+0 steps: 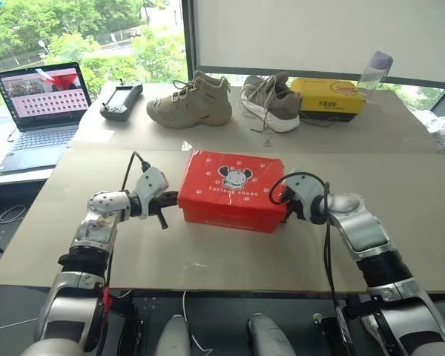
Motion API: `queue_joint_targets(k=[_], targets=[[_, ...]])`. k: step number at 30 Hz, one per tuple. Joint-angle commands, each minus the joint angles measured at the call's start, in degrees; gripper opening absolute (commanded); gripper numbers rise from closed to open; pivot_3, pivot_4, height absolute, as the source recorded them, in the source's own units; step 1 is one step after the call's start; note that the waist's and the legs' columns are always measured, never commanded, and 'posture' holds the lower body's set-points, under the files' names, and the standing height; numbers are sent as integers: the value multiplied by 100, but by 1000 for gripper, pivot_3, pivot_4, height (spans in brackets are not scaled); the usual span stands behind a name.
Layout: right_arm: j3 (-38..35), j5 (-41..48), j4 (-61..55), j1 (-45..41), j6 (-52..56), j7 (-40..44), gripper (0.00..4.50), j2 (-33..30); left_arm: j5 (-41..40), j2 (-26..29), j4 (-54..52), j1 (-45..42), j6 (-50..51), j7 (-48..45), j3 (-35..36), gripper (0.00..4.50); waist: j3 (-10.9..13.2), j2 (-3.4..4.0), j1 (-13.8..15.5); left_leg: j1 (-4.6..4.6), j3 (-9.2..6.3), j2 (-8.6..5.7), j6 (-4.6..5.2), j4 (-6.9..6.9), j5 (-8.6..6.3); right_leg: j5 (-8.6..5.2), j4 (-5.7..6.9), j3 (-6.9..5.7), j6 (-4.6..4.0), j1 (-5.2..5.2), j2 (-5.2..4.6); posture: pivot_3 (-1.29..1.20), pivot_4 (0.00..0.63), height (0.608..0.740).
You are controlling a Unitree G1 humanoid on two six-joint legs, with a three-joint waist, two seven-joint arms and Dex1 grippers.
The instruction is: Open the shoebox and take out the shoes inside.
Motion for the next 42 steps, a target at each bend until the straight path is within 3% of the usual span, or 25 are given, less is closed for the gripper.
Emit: queue_joint_targets(k=[1, 10, 15, 24, 30, 36, 42], targets=[[-238, -135, 371, -196, 83, -357, 86, -63, -162, -8, -277, -10, 72, -108, -32, 0, 0, 0, 16, 0, 1, 0, 0, 3, 0, 1, 0, 1, 0, 0, 0, 0, 150, 712], [-360, 26, 433, -405, 75, -561, 86, 163, -319, 174, -885, 449, 446, -93, 34, 0, 0, 0, 5, -3, 1, 1, 0, 15, 1, 4, 6, 2, 1, -2, 1, 0, 150, 712], [-388, -26, 389, -320, 111, -502, 86, -11, -349, 366, -875, 617, 492, 53, 221, 0, 0, 0, 1, -2, 2, 1, 0, 15, 1, 4, 6, 3, 2, -1, 0, 0, 150, 712], [-1016, 212, -850, 569, 704, 146, 86, -1530, -931, 975, -1547, 1224, 644, 86, 1024, 0, 1, 2, 16, -7, 6, 0, -1, 10, 0, 2, -1, 5, 2, -5, -4, 0, 150, 712], [-1771, 1209, -2815, 1713, 1892, 923, 86, -2264, -2224, 1578, -2952, 2075, 1875, -301, 1950, 0, 1, 1, -28, 3, 7, 8, -1, 4, -1, -3, 1, 5, -6, -3, -2, 0, 150, 712], [-2011, 1942, -4676, 2077, 3536, 422, 86, -1795, -3058, 1945, -3738, 2773, 2771, -253, 2770, 0, 2, -2, -106, 25, 13, 8, -1, 14, -1, -23, 18, 14, -42, 4, -3, 0, 150, 712], [-1330, 2123, -5330, 1793, 4470, -575, 86, -648, -3709, 2200, -4041, 3101, 3376, -318, 3277, 0, 7, -37, -115, 22, 19, 8, -3, 24, -2, -23, 15, 16, -47, -1, -8, 0, 150, 712]])
